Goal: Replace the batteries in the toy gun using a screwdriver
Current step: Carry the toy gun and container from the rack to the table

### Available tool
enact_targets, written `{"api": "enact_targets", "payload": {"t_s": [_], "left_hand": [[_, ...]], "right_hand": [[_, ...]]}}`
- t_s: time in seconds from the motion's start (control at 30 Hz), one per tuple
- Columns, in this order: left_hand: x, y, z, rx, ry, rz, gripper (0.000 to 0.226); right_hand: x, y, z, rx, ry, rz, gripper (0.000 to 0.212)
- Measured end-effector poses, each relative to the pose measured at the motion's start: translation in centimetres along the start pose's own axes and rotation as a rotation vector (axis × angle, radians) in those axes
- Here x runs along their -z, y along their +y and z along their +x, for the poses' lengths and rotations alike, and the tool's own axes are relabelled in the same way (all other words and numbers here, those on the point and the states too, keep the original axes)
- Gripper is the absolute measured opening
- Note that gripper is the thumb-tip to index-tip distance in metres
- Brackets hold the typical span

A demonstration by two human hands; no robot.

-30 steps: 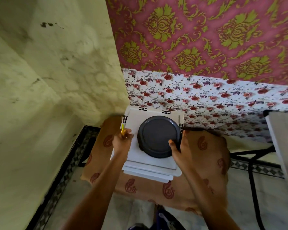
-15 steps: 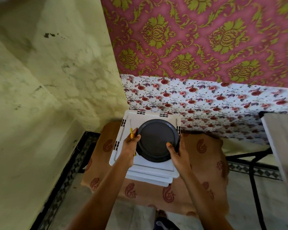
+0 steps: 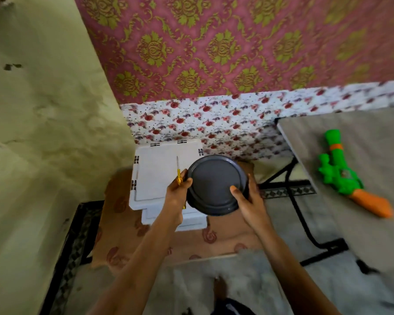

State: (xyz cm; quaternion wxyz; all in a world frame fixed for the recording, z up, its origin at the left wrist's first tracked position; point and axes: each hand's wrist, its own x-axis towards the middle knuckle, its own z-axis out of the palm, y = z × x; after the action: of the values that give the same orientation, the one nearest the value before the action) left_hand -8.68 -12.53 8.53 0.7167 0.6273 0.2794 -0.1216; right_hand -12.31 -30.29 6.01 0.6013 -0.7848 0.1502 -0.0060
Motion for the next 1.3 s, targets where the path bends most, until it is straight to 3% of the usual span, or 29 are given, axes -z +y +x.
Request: {"api": "enact_targets", "payload": {"t_s": [0.1, 0.17, 0.3, 0.77, 1.0, 1.3], "left_hand": [[-2.4, -1.6, -2.7, -0.001, -0.049, 0.012, 0.035], [-4.4, -2.6, -4.3, -0.033, -0.097, 0.035, 0.036], [-8.6, -4.6, -7.2, -0.059, -0.151, 0.096, 0.04], [-28.0, -11.7, -18.1, -0.13, -0.222, 0.099, 0.042], [-35.6, -12.9, -15.8, -0.158, -0.25, 0.147, 0.043], [-45.7, -11.5, -9.2, -0.134, -0.283, 0.15, 0.041]], "right_hand": [[3.3, 3.9, -1.5, 0.013, 0.053, -0.091, 0.085], [5.7, 5.0, -2.9, -0.038, 0.09, 0.0, 0.089], [10.3, 3.7, -5.7, -0.109, 0.135, 0.154, 0.071], [32.8, 9.3, -8.6, -0.002, 0.204, 0.105, 0.051], [39.0, 10.8, -5.0, -0.037, 0.251, 0.181, 0.051], [44.0, 12.5, 3.6, -0.159, 0.287, 0.18, 0.067]]}}
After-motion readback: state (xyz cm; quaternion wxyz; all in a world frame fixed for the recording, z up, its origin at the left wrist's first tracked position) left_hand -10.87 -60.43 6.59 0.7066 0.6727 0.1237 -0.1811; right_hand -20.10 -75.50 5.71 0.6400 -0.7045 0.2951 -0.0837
